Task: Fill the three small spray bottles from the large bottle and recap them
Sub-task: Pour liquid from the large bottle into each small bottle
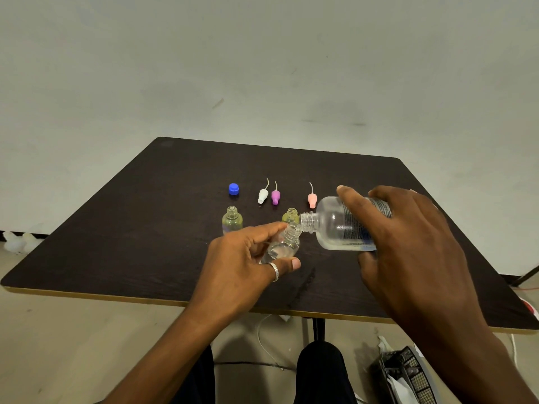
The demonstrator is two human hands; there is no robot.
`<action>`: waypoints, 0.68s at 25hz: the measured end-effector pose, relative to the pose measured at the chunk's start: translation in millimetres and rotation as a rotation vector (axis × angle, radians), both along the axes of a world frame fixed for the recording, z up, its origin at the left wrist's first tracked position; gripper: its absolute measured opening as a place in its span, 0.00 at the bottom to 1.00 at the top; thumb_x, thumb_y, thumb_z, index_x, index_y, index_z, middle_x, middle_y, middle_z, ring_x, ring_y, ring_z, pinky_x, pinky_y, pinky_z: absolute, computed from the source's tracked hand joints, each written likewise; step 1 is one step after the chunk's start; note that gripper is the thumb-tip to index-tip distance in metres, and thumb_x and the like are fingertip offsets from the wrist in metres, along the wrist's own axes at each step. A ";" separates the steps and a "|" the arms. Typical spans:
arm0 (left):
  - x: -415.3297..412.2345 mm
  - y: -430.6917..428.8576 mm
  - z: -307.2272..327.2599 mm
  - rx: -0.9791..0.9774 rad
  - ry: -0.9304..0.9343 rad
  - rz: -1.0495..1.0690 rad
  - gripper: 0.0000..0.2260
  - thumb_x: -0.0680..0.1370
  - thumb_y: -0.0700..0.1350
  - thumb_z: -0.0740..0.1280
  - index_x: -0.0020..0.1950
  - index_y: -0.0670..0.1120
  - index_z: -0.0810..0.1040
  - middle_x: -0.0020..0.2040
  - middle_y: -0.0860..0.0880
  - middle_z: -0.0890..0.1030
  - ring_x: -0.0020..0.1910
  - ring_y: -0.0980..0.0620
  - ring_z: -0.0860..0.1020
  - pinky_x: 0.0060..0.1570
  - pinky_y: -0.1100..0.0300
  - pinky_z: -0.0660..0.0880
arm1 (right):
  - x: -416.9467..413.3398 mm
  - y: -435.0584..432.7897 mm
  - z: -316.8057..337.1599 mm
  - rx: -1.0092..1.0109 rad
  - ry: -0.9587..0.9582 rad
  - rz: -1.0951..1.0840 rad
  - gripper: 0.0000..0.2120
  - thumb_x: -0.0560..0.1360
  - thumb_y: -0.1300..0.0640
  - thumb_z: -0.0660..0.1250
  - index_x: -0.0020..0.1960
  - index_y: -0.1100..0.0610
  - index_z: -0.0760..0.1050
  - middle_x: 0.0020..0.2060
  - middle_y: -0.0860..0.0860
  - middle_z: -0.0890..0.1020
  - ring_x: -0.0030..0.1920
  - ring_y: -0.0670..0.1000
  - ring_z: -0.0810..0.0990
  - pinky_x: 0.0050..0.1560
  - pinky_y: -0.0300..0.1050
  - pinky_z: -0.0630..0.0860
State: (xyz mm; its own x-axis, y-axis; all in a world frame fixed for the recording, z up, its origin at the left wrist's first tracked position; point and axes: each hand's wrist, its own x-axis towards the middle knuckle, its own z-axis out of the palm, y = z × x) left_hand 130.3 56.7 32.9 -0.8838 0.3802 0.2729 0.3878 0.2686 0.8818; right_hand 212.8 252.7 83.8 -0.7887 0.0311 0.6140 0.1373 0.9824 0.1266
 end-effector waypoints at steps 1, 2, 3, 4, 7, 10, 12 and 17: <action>0.0 0.1 0.0 0.003 -0.002 0.000 0.26 0.69 0.48 0.79 0.66 0.54 0.78 0.57 0.60 0.84 0.53 0.68 0.81 0.55 0.70 0.77 | 0.0 0.0 0.0 -0.002 0.000 -0.001 0.44 0.54 0.61 0.82 0.68 0.54 0.73 0.55 0.62 0.79 0.55 0.65 0.77 0.48 0.59 0.78; 0.1 0.2 0.0 0.006 -0.004 0.001 0.26 0.69 0.48 0.79 0.66 0.55 0.78 0.57 0.59 0.84 0.53 0.68 0.81 0.56 0.69 0.77 | 0.1 -0.3 0.2 -0.003 0.001 -0.002 0.44 0.54 0.61 0.82 0.68 0.54 0.73 0.55 0.62 0.79 0.55 0.65 0.77 0.48 0.59 0.78; 0.0 0.3 0.0 0.007 -0.007 0.004 0.27 0.69 0.48 0.79 0.66 0.55 0.78 0.57 0.59 0.84 0.53 0.67 0.81 0.56 0.67 0.78 | -0.1 -0.4 0.3 -0.004 0.003 -0.002 0.43 0.54 0.61 0.82 0.68 0.54 0.73 0.55 0.62 0.79 0.55 0.65 0.77 0.48 0.59 0.78; -0.1 0.3 0.1 0.007 -0.010 0.006 0.27 0.68 0.48 0.79 0.66 0.55 0.78 0.57 0.59 0.84 0.54 0.67 0.81 0.57 0.66 0.78 | -0.5 -0.5 0.3 -0.004 0.004 -0.002 0.43 0.54 0.61 0.82 0.68 0.54 0.73 0.55 0.62 0.79 0.55 0.65 0.77 0.48 0.59 0.78; -0.9 0.4 0.0 0.004 -0.008 0.004 0.26 0.69 0.48 0.79 0.66 0.54 0.79 0.58 0.59 0.84 0.54 0.66 0.81 0.58 0.62 0.79 | -0.7 -0.4 -0.5 -0.003 -0.005 -0.006 0.44 0.55 0.61 0.82 0.69 0.53 0.73 0.56 0.62 0.79 0.56 0.65 0.76 0.49 0.59 0.78; -1.0 0.4 0.3 -0.013 -0.002 0.006 0.27 0.69 0.49 0.79 0.67 0.55 0.78 0.59 0.58 0.83 0.56 0.65 0.81 0.59 0.62 0.79 | 0.1 -0.4 0.4 0.002 -0.004 -0.009 0.44 0.54 0.61 0.82 0.69 0.53 0.73 0.56 0.62 0.79 0.56 0.65 0.77 0.48 0.58 0.78; -0.7 0.4 0.4 -0.009 -0.002 0.005 0.27 0.69 0.49 0.79 0.67 0.55 0.78 0.58 0.59 0.83 0.56 0.66 0.81 0.58 0.62 0.79 | -0.2 -1.4 1.0 0.004 0.005 -0.008 0.44 0.53 0.61 0.83 0.68 0.54 0.74 0.55 0.62 0.80 0.55 0.65 0.77 0.48 0.59 0.78; 0.4 -0.3 0.6 0.000 -0.001 0.003 0.26 0.69 0.48 0.79 0.66 0.54 0.79 0.57 0.59 0.84 0.54 0.66 0.81 0.58 0.63 0.79 | -0.9 -1.8 0.7 0.004 -0.002 -0.008 0.45 0.52 0.61 0.83 0.68 0.54 0.74 0.54 0.62 0.79 0.54 0.66 0.77 0.48 0.59 0.78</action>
